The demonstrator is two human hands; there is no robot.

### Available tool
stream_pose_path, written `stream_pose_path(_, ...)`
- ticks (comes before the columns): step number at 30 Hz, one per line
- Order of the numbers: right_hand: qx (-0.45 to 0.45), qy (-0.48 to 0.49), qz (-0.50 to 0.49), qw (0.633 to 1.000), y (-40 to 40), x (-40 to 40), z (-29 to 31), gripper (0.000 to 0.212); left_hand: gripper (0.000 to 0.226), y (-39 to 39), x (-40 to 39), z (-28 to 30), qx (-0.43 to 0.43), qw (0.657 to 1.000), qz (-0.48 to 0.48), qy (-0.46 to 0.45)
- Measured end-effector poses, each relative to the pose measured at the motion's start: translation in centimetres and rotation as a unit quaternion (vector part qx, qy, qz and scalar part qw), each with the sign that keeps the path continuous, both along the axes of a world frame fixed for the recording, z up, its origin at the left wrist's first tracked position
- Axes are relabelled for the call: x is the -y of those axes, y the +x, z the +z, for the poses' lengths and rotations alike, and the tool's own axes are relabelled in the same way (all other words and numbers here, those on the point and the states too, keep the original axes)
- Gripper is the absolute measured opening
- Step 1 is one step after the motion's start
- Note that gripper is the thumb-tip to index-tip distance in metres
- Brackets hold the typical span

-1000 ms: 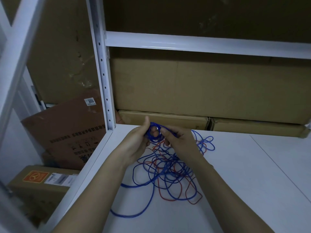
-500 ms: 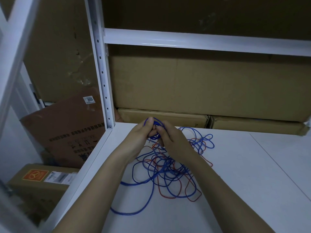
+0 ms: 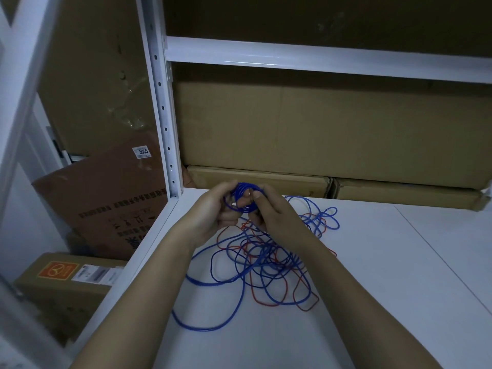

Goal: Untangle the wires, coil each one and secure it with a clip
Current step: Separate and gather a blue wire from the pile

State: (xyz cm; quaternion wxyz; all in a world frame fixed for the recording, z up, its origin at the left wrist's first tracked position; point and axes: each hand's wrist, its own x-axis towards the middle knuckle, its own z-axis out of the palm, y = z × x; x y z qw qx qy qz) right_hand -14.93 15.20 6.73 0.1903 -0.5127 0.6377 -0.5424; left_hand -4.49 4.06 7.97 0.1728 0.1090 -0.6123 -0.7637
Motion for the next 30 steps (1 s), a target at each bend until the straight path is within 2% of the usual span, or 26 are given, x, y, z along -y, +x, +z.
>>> stream_pose_path(3,0.010,-0.005,-0.002,1.000,0.1,0.0,-0.2,0.026,0.030,0.1,0.1,-0.1,-0.001,0.999,-0.023,0.034)
stream_pose_path(6,0.056,-0.026,0.006,0.998,0.4,0.1,0.0,0.026,0.022,0.5,0.1,0.0,-0.023,0.997,-0.061,0.051)
stream_pose_path(10,0.079,-0.054,0.028,0.995,0.3,0.4,0.0,0.031,0.027,0.6,-0.5,-0.1,-0.028,0.999,-0.029,-0.012)
stream_pose_path(17,0.008,-0.026,0.031,0.999,-0.2,0.9,-0.9,0.024,0.041,-0.5,-0.5,-0.8,-0.016,0.998,0.039,-0.053)
stream_pose_path(21,0.013,-0.036,0.039,0.998,-1.2,0.7,-1.0,0.028,0.038,-0.4,-0.1,-0.6,-0.042,0.999,0.022,0.013)
stream_pose_path(24,0.016,-0.054,-0.001,0.998,-2.2,0.6,-1.7,0.034,0.037,-0.4,0.2,-0.1,-0.060,0.995,0.028,0.081)
stream_pose_path(27,-0.051,-0.035,-0.057,0.996,-2.9,0.6,-3.0,0.033,0.041,-0.7,0.7,0.1,-0.075,0.983,0.074,0.149)
stream_pose_path(30,-0.134,-0.005,-0.063,0.989,-3.0,0.5,-3.7,0.023,0.042,-0.8,1.5,-0.3,-0.088,0.970,0.098,0.203)
